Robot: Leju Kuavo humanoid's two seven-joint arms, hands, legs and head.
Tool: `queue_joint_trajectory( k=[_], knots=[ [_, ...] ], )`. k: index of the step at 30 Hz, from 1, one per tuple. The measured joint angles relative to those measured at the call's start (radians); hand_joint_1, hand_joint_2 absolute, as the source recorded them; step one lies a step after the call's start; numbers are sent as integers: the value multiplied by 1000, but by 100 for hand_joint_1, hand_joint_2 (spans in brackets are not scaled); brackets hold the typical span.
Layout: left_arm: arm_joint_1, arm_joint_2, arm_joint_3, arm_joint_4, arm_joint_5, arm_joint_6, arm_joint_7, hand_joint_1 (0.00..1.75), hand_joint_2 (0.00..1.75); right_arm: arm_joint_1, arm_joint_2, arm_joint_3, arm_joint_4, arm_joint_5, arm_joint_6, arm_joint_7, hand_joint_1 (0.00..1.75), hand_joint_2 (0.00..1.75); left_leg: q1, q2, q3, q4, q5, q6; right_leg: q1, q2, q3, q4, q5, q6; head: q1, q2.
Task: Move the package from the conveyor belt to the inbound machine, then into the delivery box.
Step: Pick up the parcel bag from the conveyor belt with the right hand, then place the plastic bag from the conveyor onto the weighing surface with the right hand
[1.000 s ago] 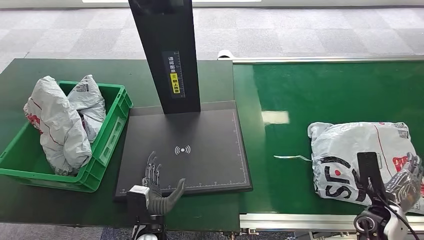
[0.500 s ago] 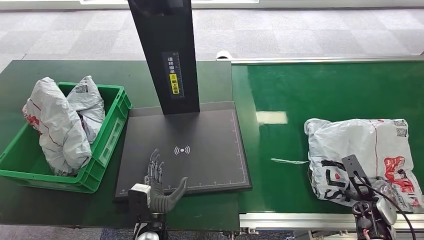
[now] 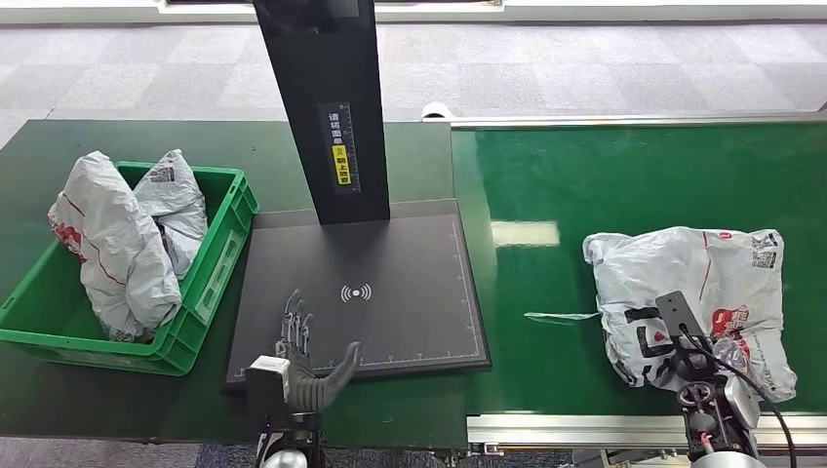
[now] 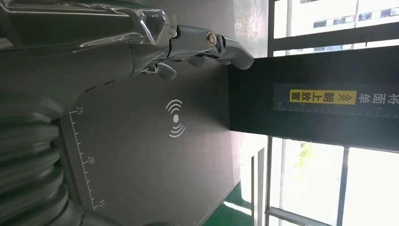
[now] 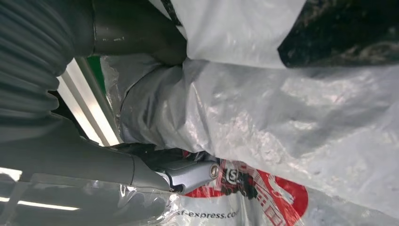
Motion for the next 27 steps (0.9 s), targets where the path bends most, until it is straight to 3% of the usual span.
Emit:
queue_joint_trajectory(
  k=[10,20,27],
  knots=[
    [4,-18,51,-16,-15,34,-5,0,175,-1,30,33,-83,-47,-72,-106,175,175,0,-1,-5,0,1,0,0,-1,-5,0,0,0,0,0],
    [49,-14,134,-82,-8,97,-6,0,175,239,111,176,-762,-212,-62,-125,175,175,0,-5,-14,0,1,0,0,-3,-13,1,-1,0,0,0],
    [62,-8,176,-106,-54,102,-6,0,175,346,165,328,-994,-218,18,-146,175,175,0,-3,-14,0,1,0,0,-3,-13,1,-1,0,0,0]
  ],
)
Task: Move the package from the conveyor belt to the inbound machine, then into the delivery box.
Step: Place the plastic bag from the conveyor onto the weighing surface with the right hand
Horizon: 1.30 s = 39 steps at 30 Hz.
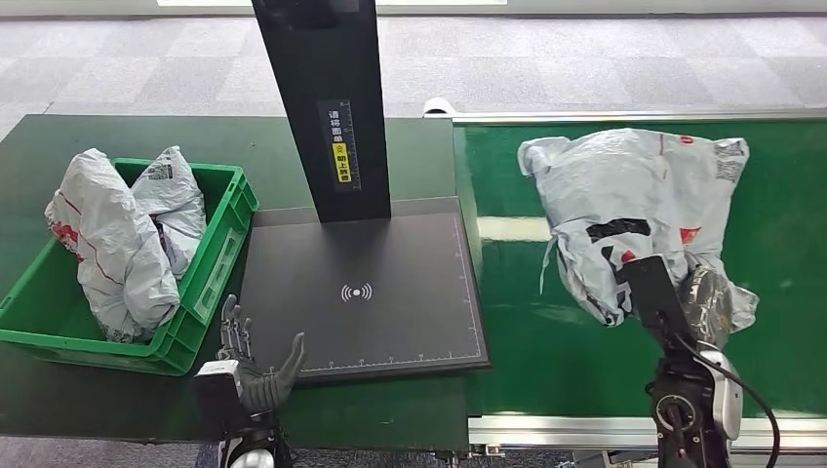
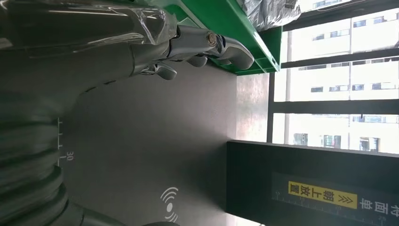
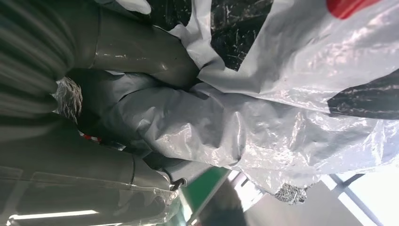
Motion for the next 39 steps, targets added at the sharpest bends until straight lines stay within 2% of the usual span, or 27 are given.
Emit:
queue_joint_trajectory(
  k=[5,9,14,18,19,22,23,25,27,31,33,35,39],
  knots=[
    [1,10,51,-25,-35,-8,0,0,175,29,63,200,-7,-15,60,-21,175,175,2,1,0,0,1,-1,1,0,0,1,0,0,0,0],
    [0,18,90,-54,-58,-15,0,0,175,29,109,360,40,-45,71,-36,175,175,2,0,0,0,1,-1,2,0,-1,1,0,-1,0,0],
    [-15,31,107,-77,-82,-22,0,0,175,4,163,491,119,-82,101,-43,175,175,2,0,-1,0,1,-1,2,0,-1,1,0,-1,0,0],
    [-23,39,112,-85,-82,-31,0,0,175,-16,189,549,163,-89,101,-43,175,175,2,-1,-1,0,1,-1,2,-1,-1,1,0,-1,0,0],
    [-24,41,113,-86,-79,-38,0,0,175,-19,192,557,170,-92,101,-43,140,175,2,-1,-1,0,1,-1,2,0,-1,1,0,-1,0,0],
    [-32,45,112,-88,-68,-74,1,0,175,-25,199,576,188,-108,94,-37,9,175,2,-1,-1,0,1,-1,2,0,-1,1,0,-1,0,0],
    [-38,46,110,-90,-66,-85,2,0,175,-25,202,580,193,-113,84,-32,0,175,2,-1,-1,0,1,-1,2,-1,-1,1,0,-1,0,0],
    [-50,48,101,-93,-67,-104,6,0,175,-25,203,583,201,-120,53,-24,0,175,2,-1,-1,0,1,-1,2,-1,-1,1,0,-1,0,0],
    [-67,50,88,-99,-83,-119,9,0,175,-23,200,578,206,-135,21,-50,0,175,2,-1,-1,0,1,-1,2,0,-2,1,0,-1,0,0],
    [-120,65,66,-126,-131,-145,13,0,175,1,188,548,172,-156,-72,-254,0,175,2,-1,-1,0,1,-1,2,-1,-2,1,0,-1,0,0],
    [-147,74,61,-143,-142,-151,16,0,175,19,180,528,123,-155,-106,-330,0,175,2,-1,-1,0,1,-2,2,0,-2,1,0,-1,0,0],
    [-162,81,60,-172,-127,-153,12,0,175,41,173,506,67,-154,-124,-364,0,175,2,0,-1,0,1,-2,2,0,-2,1,0,-1,0,0],
    [-156,95,70,-280,-39,-164,1,0,175,78,161,453,-32,-150,-150,-375,0,175,2,0,-1,0,1,-2,2,0,-2,1,0,-1,0,0]
  ],
)
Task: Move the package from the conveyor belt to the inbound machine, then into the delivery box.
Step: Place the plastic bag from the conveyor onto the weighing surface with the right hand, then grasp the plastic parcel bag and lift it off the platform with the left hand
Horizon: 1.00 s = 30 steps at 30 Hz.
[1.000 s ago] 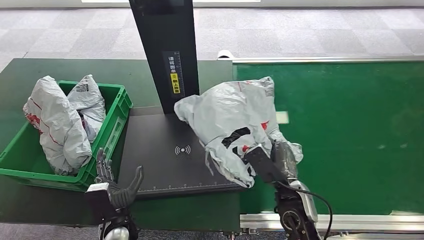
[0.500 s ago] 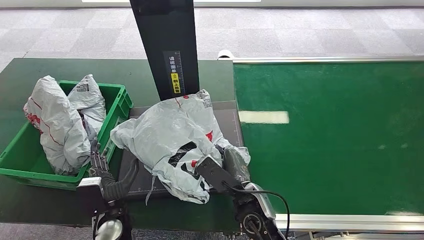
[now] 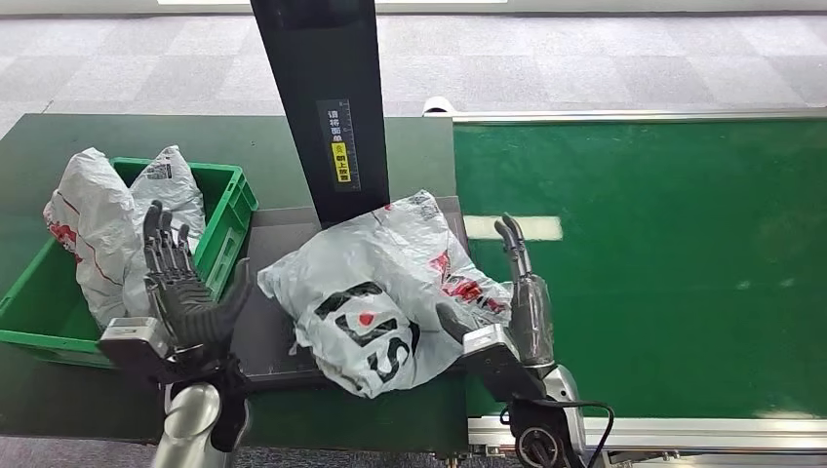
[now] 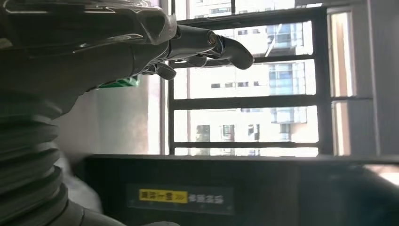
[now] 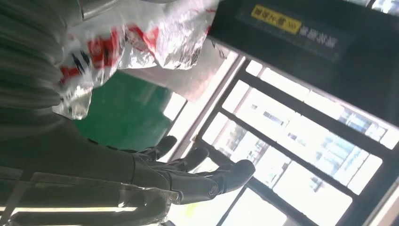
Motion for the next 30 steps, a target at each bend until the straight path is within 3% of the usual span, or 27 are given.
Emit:
queue_joint_trajectory(
  k=[11,13,16,20,25,30],
  knots=[
    [68,32,57,-245,52,37,-3,0,175,121,-25,-155,-172,-65,-33,-46,0,175,0,0,0,0,0,0,0,0,0,0,0,0,0,0],
    [81,39,76,-269,55,7,-3,0,175,145,-26,-181,-200,-92,-44,-70,0,175,0,0,0,0,0,0,0,0,0,0,0,0,0,0],
    [95,56,97,-280,-7,-142,42,0,175,186,-25,-234,-257,-171,-65,-132,0,175,0,-2,0,0,0,0,0,-1,0,0,-1,0,0,0],
    [85,66,72,-233,-203,-322,205,0,175,234,-11,-325,-356,-259,-78,-195,0,175,-1,-1,1,0,0,0,-1,-1,0,-1,-1,0,0,0],
    [62,43,-39,-82,-369,-402,334,0,175,269,25,-406,-451,-289,-74,-216,0,175,-1,-1,1,0,-1,0,-1,-1,1,-1,0,0,0,0],
    [37,8,-115,81,-445,-419,391,0,175,274,55,-430,-487,-281,-59,-216,0,175,-1,0,1,0,-1,0,-1,0,0,-1,0,0,0,0]
  ],
)
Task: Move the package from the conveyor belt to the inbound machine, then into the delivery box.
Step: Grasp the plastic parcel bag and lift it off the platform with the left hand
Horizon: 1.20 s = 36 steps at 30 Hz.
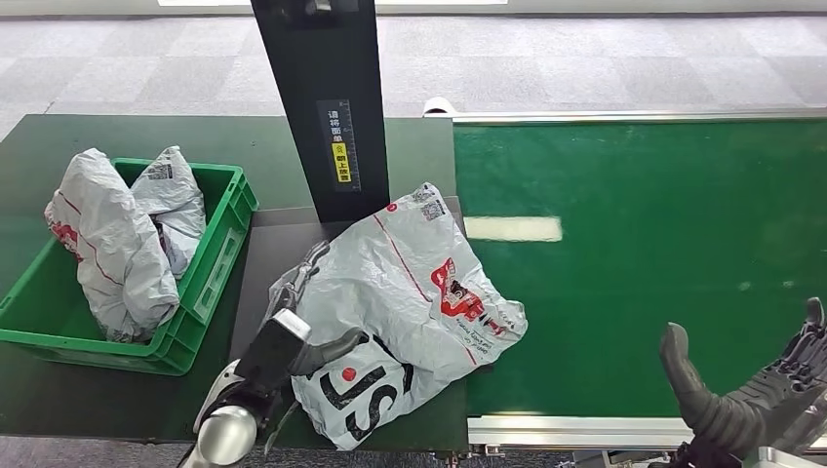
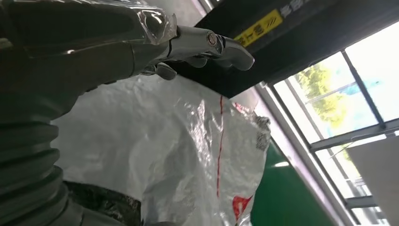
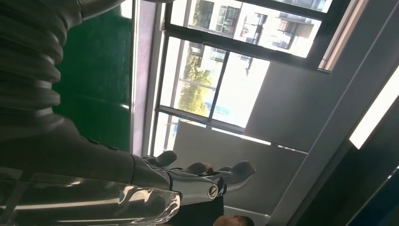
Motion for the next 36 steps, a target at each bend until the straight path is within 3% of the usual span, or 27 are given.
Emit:
queue_joint_trajectory(
  k=[8,9,12,13,17,25,30,36],
  knots=[
    [-61,-52,-66,264,-194,58,65,1,175,-1,28,-5,-17,1,21,8,0,175,0,0,0,0,0,0,0,0,0,0,0,0,0,0],
    [-71,-54,-74,289,-219,73,75,19,175,-1,29,-7,-18,-1,23,9,0,175,0,0,0,0,0,0,0,0,0,0,0,0,0,0],
    [-97,-58,-97,350,-300,117,116,145,175,-1,33,-15,-22,-4,30,14,0,175,0,0,0,0,0,0,0,0,1,0,0,0,0,0],
    [-106,-60,-104,368,-330,130,135,171,175,-1,35,-18,-23,-1,32,15,0,175,0,0,0,0,0,0,0,0,1,0,0,0,0,0],
    [-132,-71,-117,422,-406,165,185,175,175,1,44,-25,-23,12,37,17,0,175,0,0,1,0,0,0,0,0,2,0,0,0,0,0],
    [-135,-82,-102,433,-361,177,143,175,175,4,54,-30,-23,18,37,24,0,175,0,0,4,0,0,0,0,0,6,0,0,0,0,0],
    [-64,-82,-64,316,-176,182,4,175,175,13,59,-32,-23,14,33,24,0,175,0,1,3,0,0,0,0,0,3,0,0,0,0,0],
    [55,-70,-24,4,112,306,-215,175,175,35,63,-40,-23,7,11,15,0,175,0,1,-1,0,0,0,0,0,0,0,0,0,0,0]
  ],
)
